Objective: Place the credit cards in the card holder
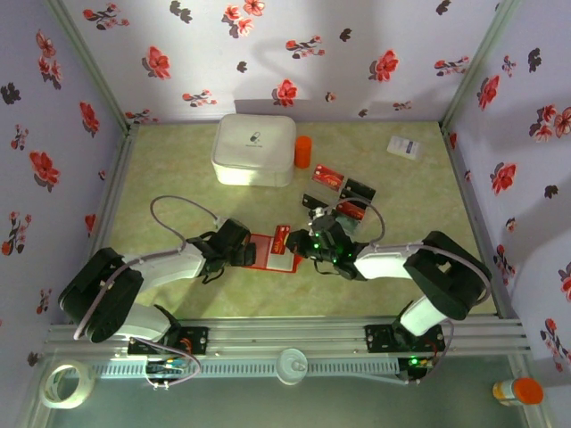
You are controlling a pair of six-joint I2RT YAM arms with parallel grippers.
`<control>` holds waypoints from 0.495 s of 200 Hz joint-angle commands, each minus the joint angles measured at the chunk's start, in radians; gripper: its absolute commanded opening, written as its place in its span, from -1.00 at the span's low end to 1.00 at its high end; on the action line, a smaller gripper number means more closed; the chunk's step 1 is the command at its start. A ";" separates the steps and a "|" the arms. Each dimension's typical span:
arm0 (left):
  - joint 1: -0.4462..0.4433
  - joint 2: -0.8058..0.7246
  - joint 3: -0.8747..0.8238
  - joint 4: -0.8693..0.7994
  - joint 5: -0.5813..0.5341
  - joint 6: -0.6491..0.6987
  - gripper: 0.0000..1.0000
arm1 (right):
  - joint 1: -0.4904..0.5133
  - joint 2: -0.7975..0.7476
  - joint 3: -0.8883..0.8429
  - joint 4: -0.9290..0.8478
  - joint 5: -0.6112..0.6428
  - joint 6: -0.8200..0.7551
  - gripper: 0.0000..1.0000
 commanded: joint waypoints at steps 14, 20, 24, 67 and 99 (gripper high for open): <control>-0.008 0.000 -0.019 -0.048 -0.027 -0.028 1.00 | 0.015 0.031 -0.022 0.119 0.056 0.049 -1.00; -0.008 0.000 -0.019 -0.048 -0.028 -0.028 1.00 | 0.016 0.038 -0.023 0.128 0.054 0.052 -1.00; -0.009 0.000 -0.021 -0.048 -0.028 -0.029 1.00 | 0.017 0.045 -0.024 0.135 0.052 0.055 -1.00; -0.008 0.001 -0.022 -0.048 -0.028 -0.029 0.99 | 0.023 0.095 -0.022 0.182 0.043 0.075 -1.00; -0.009 0.001 -0.023 -0.046 -0.030 -0.027 1.00 | 0.025 0.114 -0.031 0.198 0.046 0.085 -1.00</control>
